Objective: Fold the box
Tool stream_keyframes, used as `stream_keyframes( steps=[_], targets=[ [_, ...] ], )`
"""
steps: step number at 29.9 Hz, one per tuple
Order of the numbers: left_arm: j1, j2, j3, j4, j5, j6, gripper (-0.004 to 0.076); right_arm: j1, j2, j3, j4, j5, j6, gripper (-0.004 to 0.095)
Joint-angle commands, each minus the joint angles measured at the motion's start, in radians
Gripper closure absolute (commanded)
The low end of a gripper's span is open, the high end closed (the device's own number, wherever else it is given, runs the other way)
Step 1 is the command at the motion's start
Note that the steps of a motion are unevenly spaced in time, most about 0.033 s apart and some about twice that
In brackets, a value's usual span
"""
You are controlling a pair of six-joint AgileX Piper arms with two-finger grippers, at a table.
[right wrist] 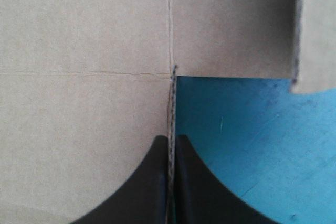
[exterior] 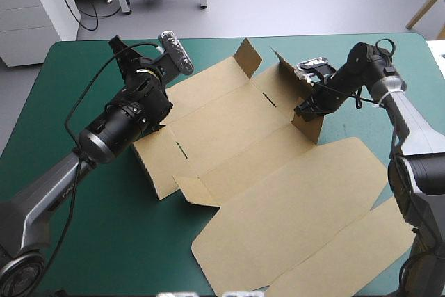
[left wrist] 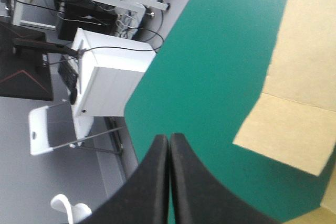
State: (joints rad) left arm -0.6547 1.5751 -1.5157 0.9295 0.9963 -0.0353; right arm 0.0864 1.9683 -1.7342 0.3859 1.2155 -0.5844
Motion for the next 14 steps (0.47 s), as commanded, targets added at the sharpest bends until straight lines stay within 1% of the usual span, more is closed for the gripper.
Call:
stream_keyframes(
  steps=[1,5,9,14],
  targets=[
    [-0.001,-0.044,-0.033,-0.036,0.019,-0.01,0.0706,0.03,-0.052,-0.079,-0.014,-0.014,-0.033,0.0927],
    [-0.001,-0.048,-0.073,-0.186,0.082,0.044,0.0707,0.06,-0.042,-0.13,-0.038,-0.02,-0.073,0.0927],
    [0.001,-0.073,-0.122,-0.313,0.091,0.084,0.0707,0.077,-0.036,-0.168,-0.038,-0.035,-0.127,0.0928],
    [0.075,-0.129,-0.173,-0.515,0.162,0.149,0.0707,0.084,-0.036,-0.19,-0.038,-0.058,-0.229,0.0928]
  ],
)
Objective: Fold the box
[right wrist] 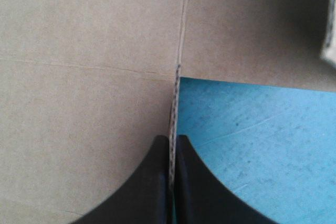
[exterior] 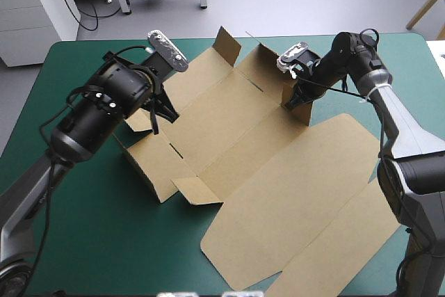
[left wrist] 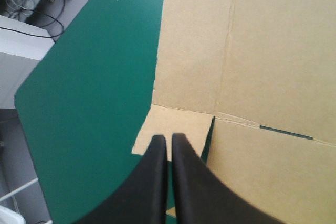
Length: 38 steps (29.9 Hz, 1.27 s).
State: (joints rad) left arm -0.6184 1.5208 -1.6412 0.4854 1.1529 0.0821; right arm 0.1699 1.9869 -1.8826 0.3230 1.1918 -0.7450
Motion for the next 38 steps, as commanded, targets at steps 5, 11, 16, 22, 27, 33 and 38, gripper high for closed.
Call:
stream_keyframes(
  steps=[5,11,16,22,27,33,38],
  targets=[
    [0.173,-0.156,-0.047,-0.214,0.045,0.077,0.0707,0.0,-0.054,-0.05,0.03,-0.065,-0.158,0.0928],
    [0.308,-0.227,-0.045,-0.265,0.098,0.086,0.0708,0.019,-0.054,-0.05,0.049,-0.127,-0.281,0.0928],
    [0.358,-0.278,-0.045,-0.281,0.124,0.102,0.0708,0.055,-0.054,-0.05,0.063,-0.176,-0.372,0.0928],
    [0.369,-0.338,0.01,-0.291,0.138,0.106,0.0708,0.119,-0.031,-0.054,0.064,-0.214,-0.479,0.0928],
    [0.369,-0.399,0.11,-0.284,0.12,0.096,0.0708,0.173,-0.012,-0.056,0.067,-0.271,-0.554,0.0928],
    [0.369,-0.499,0.241,-0.207,0.087,0.024,0.0708,0.212,0.001,-0.056,0.088,-0.292,-0.639,0.0928],
    [0.369,-0.571,0.32,-0.197,0.088,0.003,0.0708,0.23,0.003,-0.056,0.143,-0.298,-0.71,0.0928]
  ],
)
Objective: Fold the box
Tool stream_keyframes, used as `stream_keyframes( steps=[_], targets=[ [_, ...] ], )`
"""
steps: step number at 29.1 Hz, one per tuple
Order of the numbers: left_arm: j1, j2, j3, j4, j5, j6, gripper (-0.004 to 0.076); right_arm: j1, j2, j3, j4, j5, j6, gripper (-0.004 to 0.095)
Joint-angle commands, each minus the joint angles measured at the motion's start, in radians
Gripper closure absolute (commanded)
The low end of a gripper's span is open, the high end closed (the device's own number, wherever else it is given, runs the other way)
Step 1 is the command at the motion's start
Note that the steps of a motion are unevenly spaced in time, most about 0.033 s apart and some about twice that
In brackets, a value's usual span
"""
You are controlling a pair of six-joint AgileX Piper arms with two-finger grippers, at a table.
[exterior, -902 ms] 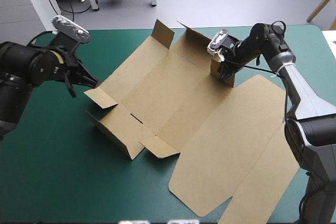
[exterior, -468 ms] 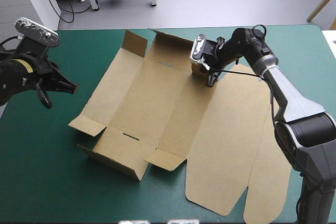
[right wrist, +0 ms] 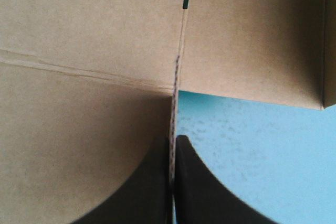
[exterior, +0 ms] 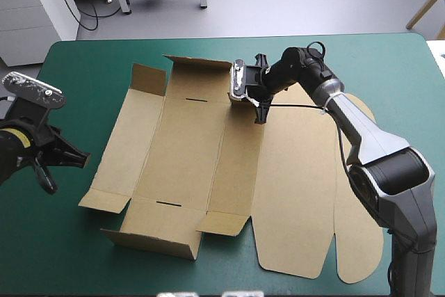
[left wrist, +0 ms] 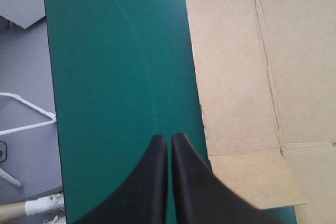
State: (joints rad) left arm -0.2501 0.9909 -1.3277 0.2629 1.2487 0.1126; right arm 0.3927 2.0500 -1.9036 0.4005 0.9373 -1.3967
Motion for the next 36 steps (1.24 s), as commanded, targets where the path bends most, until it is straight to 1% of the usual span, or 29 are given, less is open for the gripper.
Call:
stream_keyframes(
  steps=[1,3,9,21,23,25,26,28,30,31,32,33,36],
  targets=[
    [0.0,-0.05,0.016,0.027,-0.007,-0.032,0.0708,0.009,-0.06,-0.035,0.088,-0.044,-0.08,0.0928],
    [0.0,-0.069,0.04,0.034,-0.007,-0.037,0.0708,0.013,-0.06,-0.035,0.114,-0.045,-0.106,0.0928],
    [0.0,-0.078,0.061,0.015,0.008,-0.052,0.0708,0.026,-0.06,-0.035,0.133,-0.042,-0.14,0.0928],
    [0.0,-0.078,0.061,0.015,-0.034,-0.056,0.0708,0.034,-0.06,-0.031,0.143,-0.024,-0.172,0.0927],
    [0.0,-0.078,0.061,0.015,-0.041,-0.06,0.0708,0.034,-0.06,-0.031,0.143,-0.024,-0.172,0.0909],
    [0.0,-0.078,0.061,0.011,-0.05,-0.06,0.0708,0.034,-0.06,-0.031,0.143,-0.022,-0.169,0.0833],
    [0.0,-0.078,0.061,0.011,-0.052,-0.06,0.0708,0.034,-0.06,-0.031,0.143,-0.022,-0.164,0.0765],
    [0.0,-0.078,0.061,0.011,-0.054,-0.06,0.0708,0.034,-0.06,-0.031,0.143,-0.022,-0.162,0.0606],
    [0.0,-0.078,0.061,0.011,-0.056,-0.06,0.0708,0.034,-0.06,-0.031,0.145,-0.029,-0.162,0.042],
    [0.0,-0.078,0.061,0.011,-0.056,-0.06,0.0708,0.034,-0.062,-0.033,0.145,-0.036,-0.158,0.0358],
    [0.0,-0.078,0.061,0.011,-0.056,-0.074,0.0708,0.034,-0.064,-0.042,0.149,-0.046,-0.131,0.026],
    [0.0,-0.078,0.061,0.011,-0.056,-0.076,0.0708,0.034,-0.069,-0.047,0.151,-0.053,-0.117,0.0246],
    [0.0,-0.078,0.061,0.011,-0.056,-0.076,0.0708,0.034,-0.081,-0.076,0.149,-0.069,-0.035,0.0247]
  ],
)
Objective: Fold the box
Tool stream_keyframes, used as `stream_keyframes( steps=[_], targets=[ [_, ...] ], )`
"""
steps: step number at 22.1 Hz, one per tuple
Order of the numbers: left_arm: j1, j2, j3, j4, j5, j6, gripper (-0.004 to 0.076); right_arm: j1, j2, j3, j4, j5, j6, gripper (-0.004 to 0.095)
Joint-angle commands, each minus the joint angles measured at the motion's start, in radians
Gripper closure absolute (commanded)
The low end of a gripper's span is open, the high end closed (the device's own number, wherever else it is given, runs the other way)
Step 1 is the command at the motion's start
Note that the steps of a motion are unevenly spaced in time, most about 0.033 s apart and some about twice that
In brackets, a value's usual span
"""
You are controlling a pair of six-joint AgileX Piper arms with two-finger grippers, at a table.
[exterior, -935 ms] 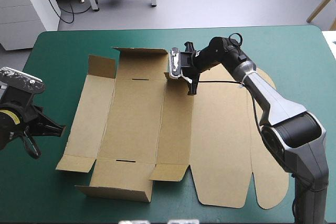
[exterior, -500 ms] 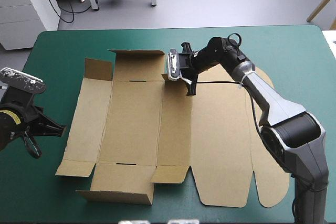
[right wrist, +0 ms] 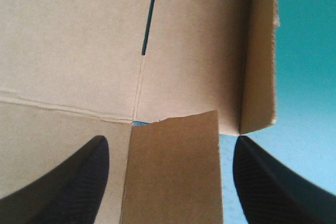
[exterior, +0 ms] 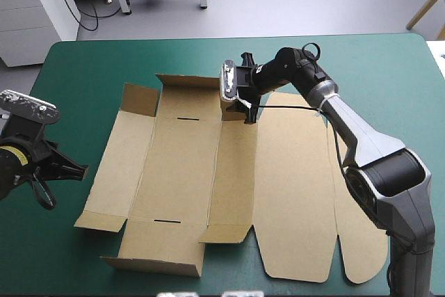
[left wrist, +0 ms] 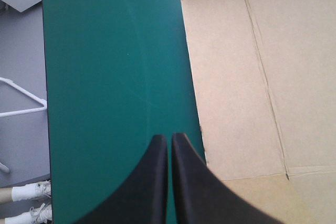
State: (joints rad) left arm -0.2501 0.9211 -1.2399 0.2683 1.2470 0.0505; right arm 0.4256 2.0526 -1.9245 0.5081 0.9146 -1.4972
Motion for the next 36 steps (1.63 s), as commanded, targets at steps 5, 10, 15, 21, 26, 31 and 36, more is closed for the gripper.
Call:
stream_keyframes(
  steps=[5,10,15,21,26,31,36],
  targets=[
    [0.0,-0.008,-0.026,0.006,-0.055,-0.016,0.0708,0.002,-0.144,-0.143,-0.049,-0.053,0.352,0.0277],
    [0.0,-0.008,-0.025,0.006,-0.071,-0.018,0.0708,0.002,-0.2,-0.18,-0.312,-0.052,0.709,0.0535],
    [0.0,-0.006,-0.025,0.006,-0.129,-0.023,0.0708,-0.029,-0.256,-0.18,-0.499,0.058,1.039,0.0924],
    [0.0,0.086,-0.025,-0.008,-0.226,-0.027,0.0708,-0.215,-0.302,-0.18,-0.46,0.249,1.185,0.0927],
    [0.0,0.232,-0.025,-0.067,-0.268,0.011,0.0708,-0.347,-0.35,-0.154,-0.319,0.289,1.189,0.0927],
    [0.002,0.361,-0.028,-0.094,-0.286,0.052,0.0708,-0.435,-0.413,-0.082,-0.222,0.289,1.181,0.0927],
    [0.013,0.471,-0.028,-0.144,-0.31,0.099,0.0708,-0.468,-0.53,0.093,-0.221,0.288,1.141,0.0927]
  ],
)
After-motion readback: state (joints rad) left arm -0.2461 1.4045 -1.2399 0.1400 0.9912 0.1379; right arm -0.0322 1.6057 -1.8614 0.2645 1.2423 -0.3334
